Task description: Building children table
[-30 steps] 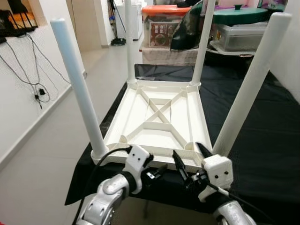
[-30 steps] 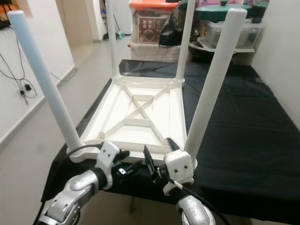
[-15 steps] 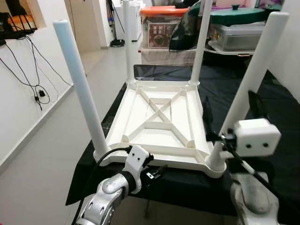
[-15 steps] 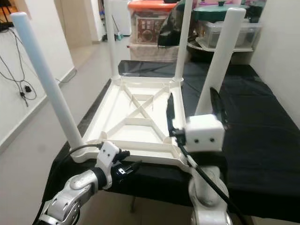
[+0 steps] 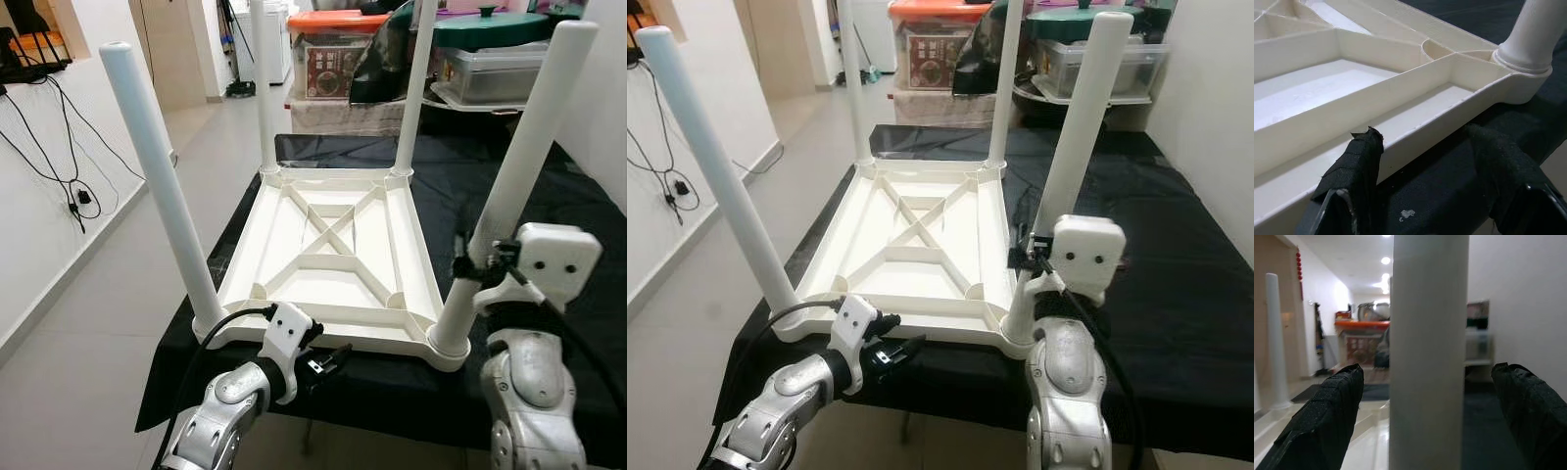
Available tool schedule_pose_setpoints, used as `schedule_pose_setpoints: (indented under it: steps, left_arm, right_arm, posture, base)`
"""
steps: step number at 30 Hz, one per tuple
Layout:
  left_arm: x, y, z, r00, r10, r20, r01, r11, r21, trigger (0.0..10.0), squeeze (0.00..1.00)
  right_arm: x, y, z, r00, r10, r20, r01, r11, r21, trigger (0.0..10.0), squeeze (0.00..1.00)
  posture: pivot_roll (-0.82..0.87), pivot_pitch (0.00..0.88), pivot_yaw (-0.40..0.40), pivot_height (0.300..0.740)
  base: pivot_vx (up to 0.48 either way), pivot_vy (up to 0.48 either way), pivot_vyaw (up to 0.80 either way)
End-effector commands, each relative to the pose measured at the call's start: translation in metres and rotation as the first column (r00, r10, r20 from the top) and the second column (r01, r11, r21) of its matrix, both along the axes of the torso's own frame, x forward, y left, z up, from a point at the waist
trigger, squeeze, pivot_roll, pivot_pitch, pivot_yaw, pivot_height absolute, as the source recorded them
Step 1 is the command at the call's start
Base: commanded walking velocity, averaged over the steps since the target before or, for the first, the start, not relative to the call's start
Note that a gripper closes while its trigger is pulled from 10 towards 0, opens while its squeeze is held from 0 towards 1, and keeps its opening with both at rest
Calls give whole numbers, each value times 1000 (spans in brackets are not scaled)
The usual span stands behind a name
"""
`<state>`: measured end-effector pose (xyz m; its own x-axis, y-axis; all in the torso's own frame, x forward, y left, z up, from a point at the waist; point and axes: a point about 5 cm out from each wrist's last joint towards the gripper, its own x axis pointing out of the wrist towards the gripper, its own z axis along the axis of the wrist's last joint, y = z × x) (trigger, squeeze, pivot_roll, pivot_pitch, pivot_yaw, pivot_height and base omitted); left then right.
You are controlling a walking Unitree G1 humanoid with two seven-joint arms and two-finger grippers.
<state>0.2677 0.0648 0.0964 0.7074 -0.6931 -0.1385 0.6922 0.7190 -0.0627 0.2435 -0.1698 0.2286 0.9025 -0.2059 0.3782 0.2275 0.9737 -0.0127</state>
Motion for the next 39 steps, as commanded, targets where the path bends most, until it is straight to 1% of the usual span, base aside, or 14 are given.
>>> schedule_pose_setpoints:
  steps: [1,2,15,16,17,19,23,26,27,28,29,31,34,39]
  left_arm:
    - [-6,-3,8,996,-39,83,38,999,15,10000,0]
    - [-8,-4,10,993,-53,108,51,998,20,10000,0]
    - [-16,-17,22,976,-116,184,113,993,27,10000,0]
    - [-17,-16,20,979,-112,171,109,994,27,10000,0]
    - [-17,-16,20,979,-112,171,109,994,27,10000,0]
    - [-19,-15,18,981,-112,161,109,994,29,10000,0]
    - [-19,-14,18,982,-110,155,107,994,27,10000,0]
    - [-21,-12,17,985,-104,138,101,995,24,10000,0]
    - [-21,-12,17,985,-104,138,101,995,24,10000,0]
    - [-22,-10,17,987,-101,127,99,995,21,10000,0]
    - [-22,-10,17,987,-101,127,99,995,21,10000,0]
    - [-24,-7,16,988,-102,111,101,995,22,10000,0]
    - [-24,-7,16,988,-102,111,101,995,22,10000,0]
    - [-26,-6,16,989,-106,105,104,994,26,10000,0]
  right_arm:
    - [4,-4,-11,998,4,-61,2,995,102,3216,0]
    - [4,-5,-12,998,1,-66,7,992,128,0,0]
    - [29,-14,-11,992,65,-107,-20,926,376,0,0]
    - [43,-20,-13,989,100,-113,-31,868,496,0,0]
    - [43,-20,-13,989,100,-113,-31,868,496,0,0]
    - [59,-25,-15,984,145,-104,-51,786,617,0,0]
    - [65,-27,-19,979,171,-112,-54,743,667,0,0]
    - [77,-33,-31,972,197,-129,-27,638,770,0,0]
    - [77,-33,-31,972,197,-129,-27,638,770,0,0]
    - [83,-35,-43,971,191,-146,13,563,826,0,0]
    - [83,-35,-43,971,191,-146,13,563,826,0,0]
    - [89,-24,-74,956,203,-213,109,426,898,0,0]
    - [89,-24,-74,956,203,-213,109,426,898,0,0]
    - [88,-5,-101,936,208,-284,212,311,926,0,0]
  posture:
    - [156,0,-12,740]
    - [159,0,-13,740]
    - [160,0,-15,740]
    - [166,0,-16,740]
    - [166,0,-16,740]
    - [174,0,-15,740]
    - [182,0,-16,740]
    - [196,0,-16,740]
    - [196,0,-16,740]
    - [200,0,-13,740]
    - [200,0,-13,740]
    - [209,0,-8,740]
    - [209,0,-8,740]
    - [233,0,-10,740]
  base:
    - [0,0,0]
    - [0,0,0]
    - [0,0,0]
    - [0,0,0]
    - [0,0,0]
    - [0,0,0]
    - [0,0,0]
    - [0,0,0]
    - [0,0,0]
    - [0,0,0]
    - [0,0,0]
    - [0,0,0]
    - [0,0,0]
    - [0,0,0]
